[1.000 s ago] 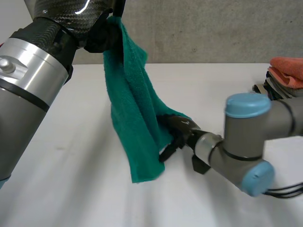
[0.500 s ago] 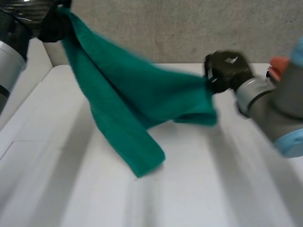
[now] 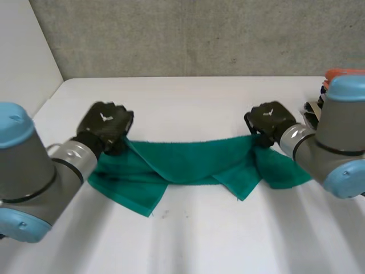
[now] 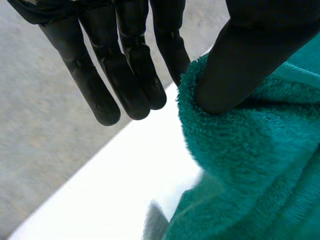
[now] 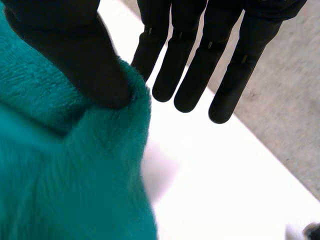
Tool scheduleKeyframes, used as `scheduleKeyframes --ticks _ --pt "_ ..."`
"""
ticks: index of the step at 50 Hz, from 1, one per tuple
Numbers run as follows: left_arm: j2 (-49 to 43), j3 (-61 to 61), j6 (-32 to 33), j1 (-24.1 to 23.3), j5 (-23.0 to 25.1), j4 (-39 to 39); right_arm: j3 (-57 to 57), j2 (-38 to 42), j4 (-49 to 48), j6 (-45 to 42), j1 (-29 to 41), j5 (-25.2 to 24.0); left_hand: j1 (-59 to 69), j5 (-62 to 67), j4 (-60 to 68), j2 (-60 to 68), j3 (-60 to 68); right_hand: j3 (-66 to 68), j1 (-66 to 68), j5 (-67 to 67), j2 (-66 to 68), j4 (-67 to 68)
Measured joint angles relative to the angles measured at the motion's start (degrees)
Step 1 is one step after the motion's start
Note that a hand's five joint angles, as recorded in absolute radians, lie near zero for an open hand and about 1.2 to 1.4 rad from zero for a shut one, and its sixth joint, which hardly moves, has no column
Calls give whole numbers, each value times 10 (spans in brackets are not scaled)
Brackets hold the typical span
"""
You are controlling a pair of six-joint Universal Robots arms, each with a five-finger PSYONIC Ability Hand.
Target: Fold the laundry.
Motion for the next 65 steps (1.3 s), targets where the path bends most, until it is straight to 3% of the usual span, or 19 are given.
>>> scheduleKeyframes --ticks 5,9,15,24,28,35,49,60,65 --pt "-12 0 0 -6 -1 -1 0 28 -41 -23 -3 20 0 0 0 0 0 -384 -385 -396 -385 -396" --pt "1 0 0 -5 -1 -1 23 6 -57 -23 -2 45 0 0 0 0 0 -422 -409 -428 -417 -434" --pt "21 -1 0 1 0 -1 114 -105 -53 8 3 67 0 0 0 0 0 -422 -409 -427 -417 -434" --pt "25 -2 -3 6 0 0 237 -202 35 134 32 64 0 0 0 0 0 -331 -327 -330 -339 -344" --pt "24 -3 -4 6 1 0 268 -189 49 188 52 60 0 0 0 0 0 -309 -304 -308 -322 -321" --pt "24 -5 -4 5 2 0 279 -134 -21 235 61 45 0 0 0 0 0 -250 -247 -252 -247 -261" --pt "25 -8 -4 5 2 0 201 -21 -94 240 66 42 0 0 0 0 0 -165 -160 -172 -165 -178" --pt "28 -9 -4 6 2 0 152 22 -102 236 75 44 0 0 0 0 0 -113 -111 -125 -109 -127" --pt "29 -10 -4 6 2 0 135 39 -103 234 76 49 0 0 0 0 0 64 18 48 75 49"
